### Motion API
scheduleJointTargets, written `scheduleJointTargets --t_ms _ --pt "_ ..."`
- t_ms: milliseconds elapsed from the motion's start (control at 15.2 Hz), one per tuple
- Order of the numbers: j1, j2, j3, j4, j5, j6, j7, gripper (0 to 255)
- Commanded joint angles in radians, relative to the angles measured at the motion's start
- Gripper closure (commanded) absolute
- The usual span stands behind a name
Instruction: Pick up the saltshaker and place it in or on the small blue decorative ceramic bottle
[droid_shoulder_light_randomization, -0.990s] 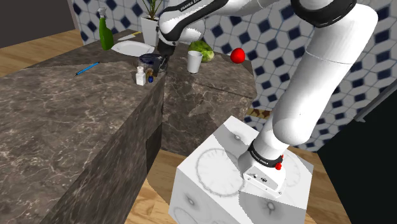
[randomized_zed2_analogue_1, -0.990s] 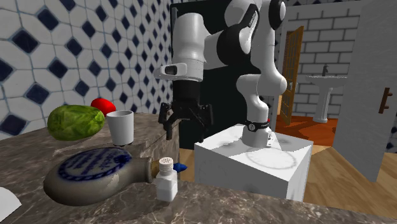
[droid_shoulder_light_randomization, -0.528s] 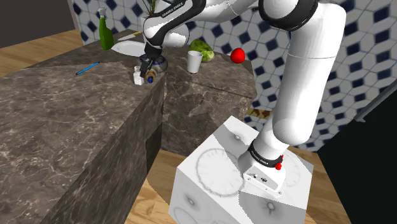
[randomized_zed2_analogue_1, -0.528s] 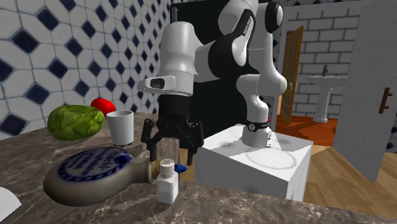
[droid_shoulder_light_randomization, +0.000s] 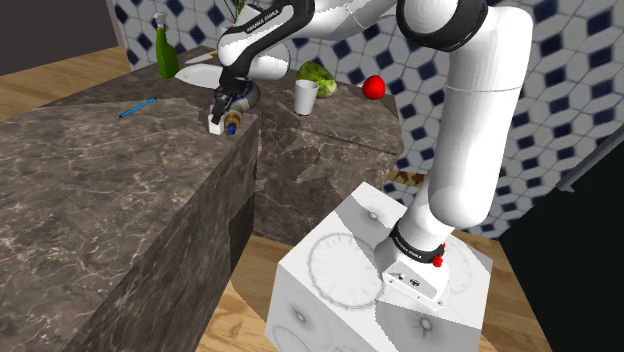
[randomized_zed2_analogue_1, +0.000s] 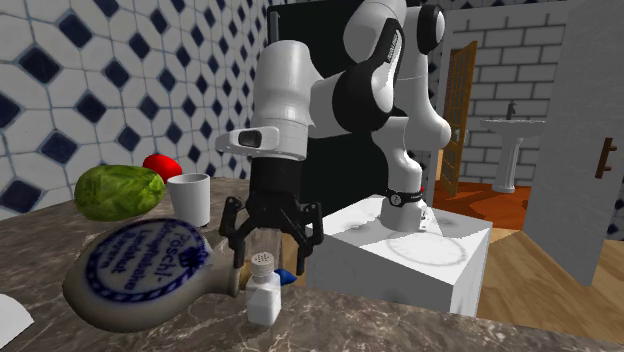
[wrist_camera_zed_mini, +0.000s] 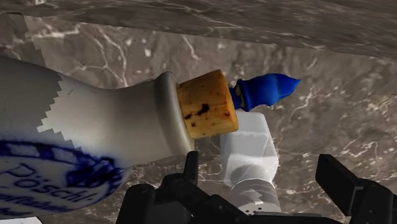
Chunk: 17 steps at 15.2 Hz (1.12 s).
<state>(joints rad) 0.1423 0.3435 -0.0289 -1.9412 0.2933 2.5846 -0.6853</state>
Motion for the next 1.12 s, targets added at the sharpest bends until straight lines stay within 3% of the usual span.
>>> scheduleJointTargets --t_ms 0,264,330,528,1056 --pt "-0.009 0.034 -0.01 -0.001 -0.002 -0.002 0.002 0" --pt "-0.011 0.034 -0.008 -0.001 -0.003 -0.001 0.003 0" --pt "-0.009 0.028 -0.009 -0.001 -0.006 -0.007 0.007 255" --pt "-0.003 0.01 -0.006 -0.037 -0.005 0.011 0.012 255" --pt "-0.012 0.017 -0.008 0.004 -0.012 -0.022 0.012 255"
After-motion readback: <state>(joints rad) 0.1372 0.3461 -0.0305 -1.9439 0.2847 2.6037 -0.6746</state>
